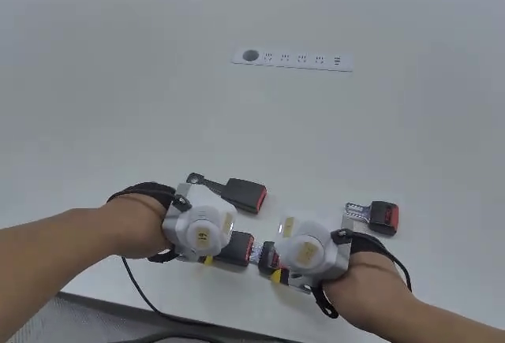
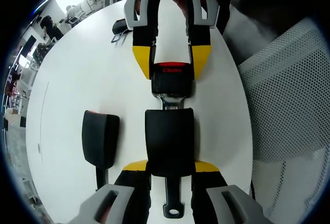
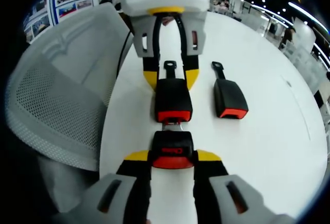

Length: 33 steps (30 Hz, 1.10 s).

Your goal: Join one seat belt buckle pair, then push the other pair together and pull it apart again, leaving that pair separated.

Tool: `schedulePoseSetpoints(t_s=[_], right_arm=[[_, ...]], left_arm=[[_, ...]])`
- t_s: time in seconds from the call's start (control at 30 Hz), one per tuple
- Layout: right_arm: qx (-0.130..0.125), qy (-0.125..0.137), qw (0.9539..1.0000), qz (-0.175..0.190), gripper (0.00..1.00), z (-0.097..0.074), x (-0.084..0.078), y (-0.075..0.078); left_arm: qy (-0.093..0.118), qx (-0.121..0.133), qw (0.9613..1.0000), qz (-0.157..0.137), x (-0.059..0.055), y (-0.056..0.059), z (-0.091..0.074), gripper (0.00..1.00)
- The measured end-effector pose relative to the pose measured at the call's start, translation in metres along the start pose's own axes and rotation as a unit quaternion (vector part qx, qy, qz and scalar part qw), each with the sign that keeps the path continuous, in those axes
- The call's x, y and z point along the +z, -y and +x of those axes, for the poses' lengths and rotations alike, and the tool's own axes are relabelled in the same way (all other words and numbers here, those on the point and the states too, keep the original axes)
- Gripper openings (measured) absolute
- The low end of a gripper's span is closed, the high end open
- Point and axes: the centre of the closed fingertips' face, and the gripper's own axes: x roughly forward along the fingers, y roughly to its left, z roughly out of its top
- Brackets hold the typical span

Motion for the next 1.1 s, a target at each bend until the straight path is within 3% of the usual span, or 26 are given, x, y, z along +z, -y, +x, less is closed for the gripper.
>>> schedulePoseSetpoints(t_s=[0.47,0.73,0.97,1.1], right_arm=[[-0.002,0.006,1.0000,0.004,0.29,0.006,0.010,0.000],[-0.003,0.007,1.0000,-0.001,0.30,0.006,0.008,-0.003],[-0.003,0.023,0.9996,-0.016,0.30,0.004,0.007,-0.005],[0.001,0.031,0.9995,-0.009,0.30,0.004,0.008,-0.005]], left_arm=[[-0.014,0.000,0.9999,0.006,-0.001,0.000,0.001,0.29],[-0.004,-0.003,0.9999,0.013,-0.003,0.002,0.000,0.30],[0.009,-0.004,0.9998,0.016,-0.003,0.003,0.000,0.30],[0.000,-0.004,0.9999,0.016,-0.002,0.004,0.000,0.30]])
